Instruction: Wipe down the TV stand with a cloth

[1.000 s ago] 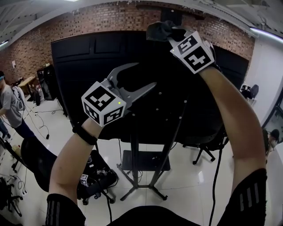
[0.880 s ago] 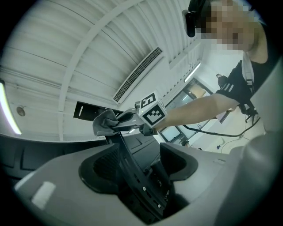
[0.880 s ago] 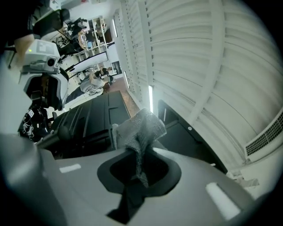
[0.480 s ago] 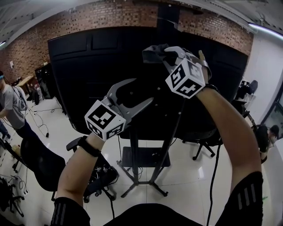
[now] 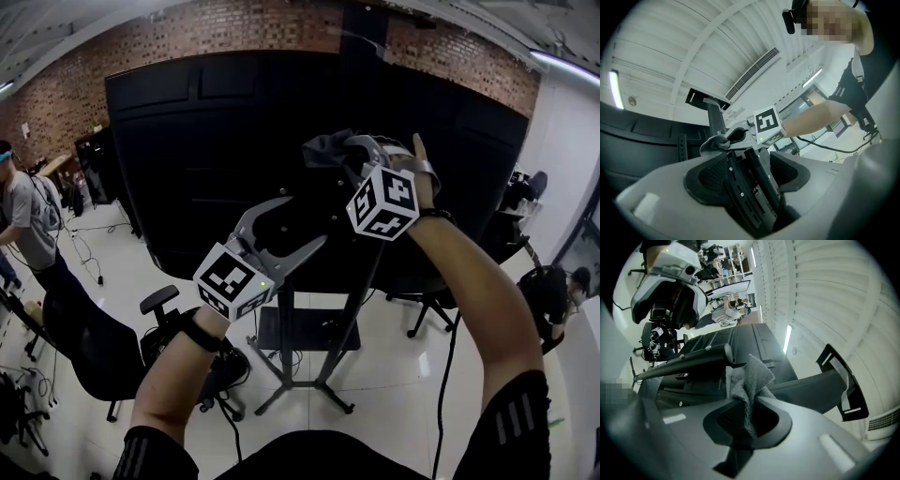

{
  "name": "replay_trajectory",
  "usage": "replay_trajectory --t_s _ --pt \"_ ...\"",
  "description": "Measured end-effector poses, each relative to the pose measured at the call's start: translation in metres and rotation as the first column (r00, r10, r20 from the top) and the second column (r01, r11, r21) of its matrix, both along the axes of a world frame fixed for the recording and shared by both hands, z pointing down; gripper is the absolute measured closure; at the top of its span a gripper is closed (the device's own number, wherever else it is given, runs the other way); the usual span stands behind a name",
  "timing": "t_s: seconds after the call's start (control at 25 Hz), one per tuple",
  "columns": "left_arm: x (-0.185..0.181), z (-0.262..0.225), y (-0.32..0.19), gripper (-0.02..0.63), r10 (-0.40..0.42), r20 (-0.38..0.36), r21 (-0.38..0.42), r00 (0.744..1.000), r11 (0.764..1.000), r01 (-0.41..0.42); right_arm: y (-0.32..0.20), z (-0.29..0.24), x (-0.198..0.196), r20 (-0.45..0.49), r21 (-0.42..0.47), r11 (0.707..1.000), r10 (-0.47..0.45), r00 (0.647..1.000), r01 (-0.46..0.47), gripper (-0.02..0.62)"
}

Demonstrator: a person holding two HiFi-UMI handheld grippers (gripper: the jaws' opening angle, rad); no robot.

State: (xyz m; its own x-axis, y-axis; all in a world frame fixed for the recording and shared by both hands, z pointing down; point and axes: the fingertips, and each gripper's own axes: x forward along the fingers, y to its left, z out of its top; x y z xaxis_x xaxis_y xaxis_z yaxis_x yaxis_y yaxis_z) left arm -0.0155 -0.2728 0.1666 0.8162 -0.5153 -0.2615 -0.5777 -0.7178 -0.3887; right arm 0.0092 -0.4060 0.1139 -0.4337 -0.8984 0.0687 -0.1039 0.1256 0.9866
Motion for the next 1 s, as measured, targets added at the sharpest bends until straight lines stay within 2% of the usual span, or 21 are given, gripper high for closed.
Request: replay_trajectory --t_s 0.24,0.44,0.68,1.0 --pt "-0.003 0.029 0.000 0.307 -0.001 -0.020 -0.048 1.000 0.999 0.000 0.000 0.045 -0.002 -0.123 -0.009 1.000 0.025 0.992 -0.027 0.568" --pt "-0.004 0.049 0.001 0.306 -0.015 -0.025 -0.087 1.000 0.996 0.013 0.001 0.076 -0.002 -0.229 0.031 0.999 0.049 0.972 -0.043 0.568" --pt "-0.002 0.079 -0.001 0.306 -0.009 -0.011 -0.128 1.000 0.992 0.007 0.002 0.116 -0.001 -0.335 0.037 0.996 0.087 0.938 -0.079 0.568" --pt "-0.005 0.110 -0.004 0.305 -0.013 -0.005 -0.184 1.000 0.983 0.012 -0.002 0.185 0.001 -0.492 0.062 0.994 0.111 0.863 -0.092 0.568"
